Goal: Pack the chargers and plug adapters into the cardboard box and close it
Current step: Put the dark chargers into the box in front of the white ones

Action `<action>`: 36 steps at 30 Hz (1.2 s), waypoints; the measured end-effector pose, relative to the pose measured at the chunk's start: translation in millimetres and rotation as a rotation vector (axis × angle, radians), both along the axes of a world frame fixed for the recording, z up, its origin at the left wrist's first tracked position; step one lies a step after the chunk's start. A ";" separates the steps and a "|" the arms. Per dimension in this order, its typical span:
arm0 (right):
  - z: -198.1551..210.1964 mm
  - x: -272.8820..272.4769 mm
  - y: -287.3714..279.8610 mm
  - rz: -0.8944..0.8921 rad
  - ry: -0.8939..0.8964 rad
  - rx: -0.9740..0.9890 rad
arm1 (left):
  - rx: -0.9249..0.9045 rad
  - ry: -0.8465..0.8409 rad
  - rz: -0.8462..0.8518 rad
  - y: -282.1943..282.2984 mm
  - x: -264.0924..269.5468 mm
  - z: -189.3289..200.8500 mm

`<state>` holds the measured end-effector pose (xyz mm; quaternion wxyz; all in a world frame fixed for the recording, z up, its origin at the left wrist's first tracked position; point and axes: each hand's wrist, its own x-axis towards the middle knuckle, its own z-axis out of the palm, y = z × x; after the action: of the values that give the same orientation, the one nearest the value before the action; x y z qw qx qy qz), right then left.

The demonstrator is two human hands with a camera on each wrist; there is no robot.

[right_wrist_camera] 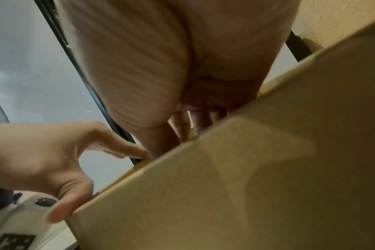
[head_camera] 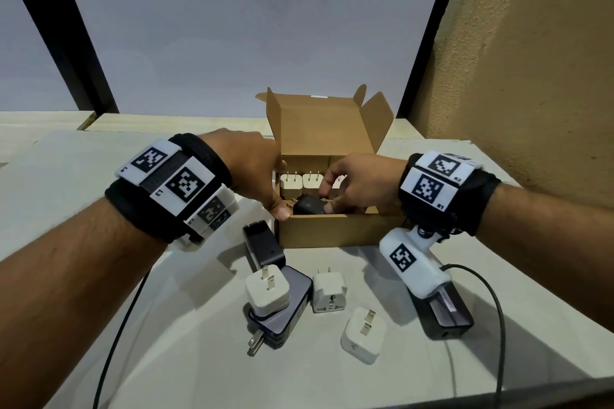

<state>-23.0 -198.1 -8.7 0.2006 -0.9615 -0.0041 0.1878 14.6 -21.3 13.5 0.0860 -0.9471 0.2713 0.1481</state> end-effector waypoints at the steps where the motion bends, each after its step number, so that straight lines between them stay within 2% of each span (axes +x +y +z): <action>1: -0.4 0.0 0.8 -0.010 -0.003 0.020 | 0.000 0.002 0.000 -0.1 0.1 -0.2; 8: -3.8 3.9 11.4 -0.027 -0.001 0.083 | -0.008 0.002 0.000 0.8 -1.1 0.6; 12: -7.4 7.3 15.2 -0.079 0.012 0.187 | -0.012 0.003 0.000 -0.2 -1.3 1.7; 20: -13.9 10.8 23.5 -0.078 0.036 0.237 | -0.018 -0.013 -0.006 -1.0 -0.6 0.4; 24: -15.6 11.6 24.7 -0.045 0.016 0.167 | -0.010 -0.014 -0.002 -2.5 -0.9 0.3; 29: -1.8 0.1 25.4 0.064 -0.101 -0.055 | -0.030 0.008 0.021 -2.0 -1.8 1.3; 33: 21.5 -29.7 3.9 0.021 -0.206 0.070 | -0.022 -0.005 0.028 -3.1 -3.6 -0.6; 36: 25.7 -57.7 -26.8 0.025 -0.295 -0.036 | -0.031 -0.005 0.030 -1.4 -9.3 2.0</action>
<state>-80.8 -224.9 17.0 0.1783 -0.9820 -0.0420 0.0469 5.3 -22.8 15.5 0.0699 -0.9527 0.2591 0.1426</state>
